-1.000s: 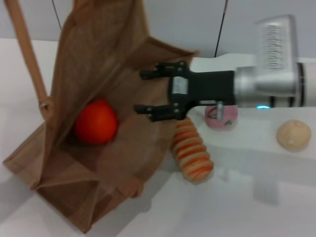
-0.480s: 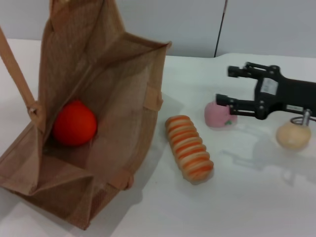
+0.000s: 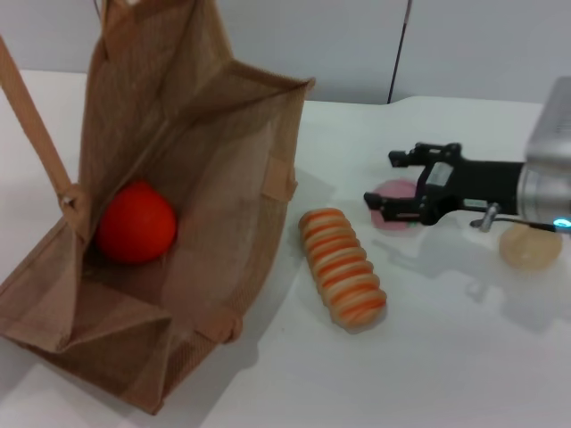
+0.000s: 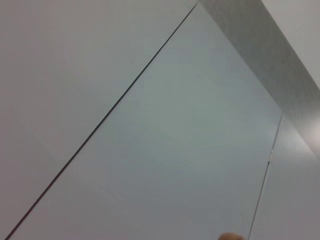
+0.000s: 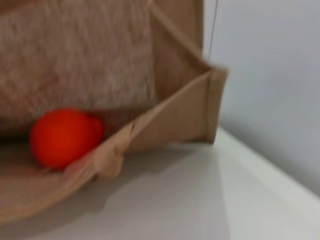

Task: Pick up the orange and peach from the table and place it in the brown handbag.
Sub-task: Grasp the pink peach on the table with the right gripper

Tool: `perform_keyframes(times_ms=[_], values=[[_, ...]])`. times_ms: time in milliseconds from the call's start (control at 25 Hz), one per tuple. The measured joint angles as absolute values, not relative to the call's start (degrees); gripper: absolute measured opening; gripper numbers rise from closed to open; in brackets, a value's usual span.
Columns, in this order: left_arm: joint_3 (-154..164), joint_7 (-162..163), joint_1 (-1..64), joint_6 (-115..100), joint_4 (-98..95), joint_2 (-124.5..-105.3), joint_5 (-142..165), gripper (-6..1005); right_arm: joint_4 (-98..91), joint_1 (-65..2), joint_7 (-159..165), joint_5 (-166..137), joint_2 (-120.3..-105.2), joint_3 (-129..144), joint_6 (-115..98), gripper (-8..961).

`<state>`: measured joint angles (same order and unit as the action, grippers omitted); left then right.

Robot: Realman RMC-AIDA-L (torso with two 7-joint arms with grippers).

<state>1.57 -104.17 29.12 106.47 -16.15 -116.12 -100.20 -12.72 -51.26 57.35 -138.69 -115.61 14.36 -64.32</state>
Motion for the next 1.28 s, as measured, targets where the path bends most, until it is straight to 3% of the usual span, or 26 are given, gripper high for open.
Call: perform_keyframes(times_ms=[800,1040,1280], values=[[1.9,-104.4,29.9,105.5,-14.2,-116.00,-100.0,121,-9.1,-53.9,67.3,-138.9,-115.42,23.1,-51.8,773],[1.9,-104.3,29.9,105.3,-14.2,-116.01,-100.0,121,-9.3,-54.0,70.2,-138.8,-115.37,25.7,-52.2,643],[2.0,-104.2,29.9,104.8,-14.2,-115.93,-98.9,121,-10.0,-54.0,70.3,-138.9,-115.40,25.7,-55.2,614]])
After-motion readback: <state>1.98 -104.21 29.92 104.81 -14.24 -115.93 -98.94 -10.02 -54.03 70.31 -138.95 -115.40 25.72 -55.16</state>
